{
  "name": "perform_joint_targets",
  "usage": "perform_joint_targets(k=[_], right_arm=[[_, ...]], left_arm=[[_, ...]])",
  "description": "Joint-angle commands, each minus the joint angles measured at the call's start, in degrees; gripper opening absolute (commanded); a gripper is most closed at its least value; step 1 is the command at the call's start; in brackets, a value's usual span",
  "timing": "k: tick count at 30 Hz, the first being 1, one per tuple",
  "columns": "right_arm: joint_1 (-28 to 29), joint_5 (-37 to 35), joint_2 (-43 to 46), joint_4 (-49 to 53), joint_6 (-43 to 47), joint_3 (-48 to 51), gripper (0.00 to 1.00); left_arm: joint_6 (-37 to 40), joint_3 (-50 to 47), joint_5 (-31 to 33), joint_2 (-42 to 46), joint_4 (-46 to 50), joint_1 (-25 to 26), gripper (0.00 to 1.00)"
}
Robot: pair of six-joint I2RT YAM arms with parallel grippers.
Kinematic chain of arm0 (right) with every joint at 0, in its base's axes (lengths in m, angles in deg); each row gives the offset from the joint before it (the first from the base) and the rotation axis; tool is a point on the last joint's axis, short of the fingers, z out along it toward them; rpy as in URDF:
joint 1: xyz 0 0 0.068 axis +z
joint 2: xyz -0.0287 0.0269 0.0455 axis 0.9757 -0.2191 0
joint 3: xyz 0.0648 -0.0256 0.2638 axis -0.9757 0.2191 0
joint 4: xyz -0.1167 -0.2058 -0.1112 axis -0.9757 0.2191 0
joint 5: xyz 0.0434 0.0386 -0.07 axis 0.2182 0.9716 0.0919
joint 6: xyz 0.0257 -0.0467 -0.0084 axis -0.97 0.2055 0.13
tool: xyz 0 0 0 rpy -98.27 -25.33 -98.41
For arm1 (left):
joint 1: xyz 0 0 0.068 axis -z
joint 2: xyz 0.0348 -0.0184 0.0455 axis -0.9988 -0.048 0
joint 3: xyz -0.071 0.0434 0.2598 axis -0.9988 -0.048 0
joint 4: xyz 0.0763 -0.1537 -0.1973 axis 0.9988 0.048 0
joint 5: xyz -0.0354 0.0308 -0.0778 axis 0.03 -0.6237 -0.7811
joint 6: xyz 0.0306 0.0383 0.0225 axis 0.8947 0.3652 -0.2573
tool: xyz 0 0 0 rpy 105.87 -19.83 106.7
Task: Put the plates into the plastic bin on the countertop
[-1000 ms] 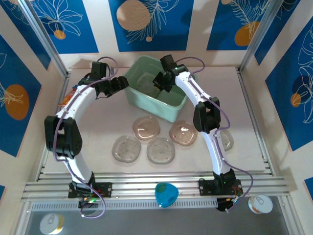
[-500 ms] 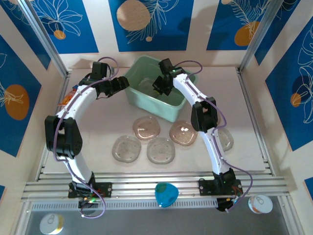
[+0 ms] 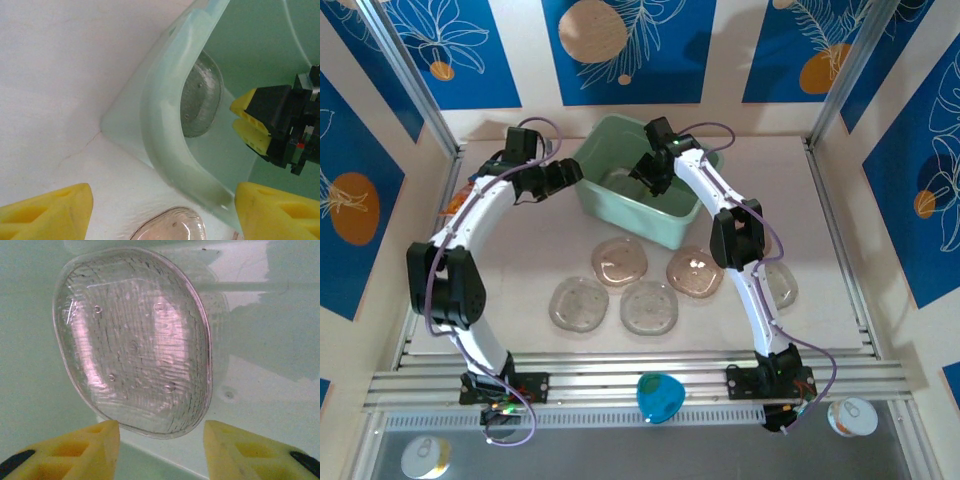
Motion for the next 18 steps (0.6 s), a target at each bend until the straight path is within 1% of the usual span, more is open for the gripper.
perform_joint_targets(k=[1,4,7,11,14,18], right_arm=[[0.63,-0.87,1.92,1.72,0.41,-1.56,0.56],[0.93,-1.37,3.87,1.31,1.03,-1.61,0.63],[1.39,-1.92,5.96,1.34,2.24,-1.91,0.67],[2.23,-3.52,10.37,1.40,4.96,-1.01,0.78],[2.77,-5.02,14.79,0.20,6.94,1.62,0.81],[2.85,-4.81,20.73,-1.89,9.52,6.19,0.82]], left_arm=[[2.29,-0.80,1.39,3.57,3.40,0.52,0.76],[3.36,-1.00,1.15,4.63,4.24,0.45,0.77],[4.24,-0.40,1.02,5.46,5.99,0.44,0.79],[5.36,-1.12,1.88,8.65,7.44,0.34,0.79],[6.31,-2.93,2.28,11.71,8.45,0.24,0.80],[7.48,-7.61,2.54,15.97,9.67,0.13,0.80]])
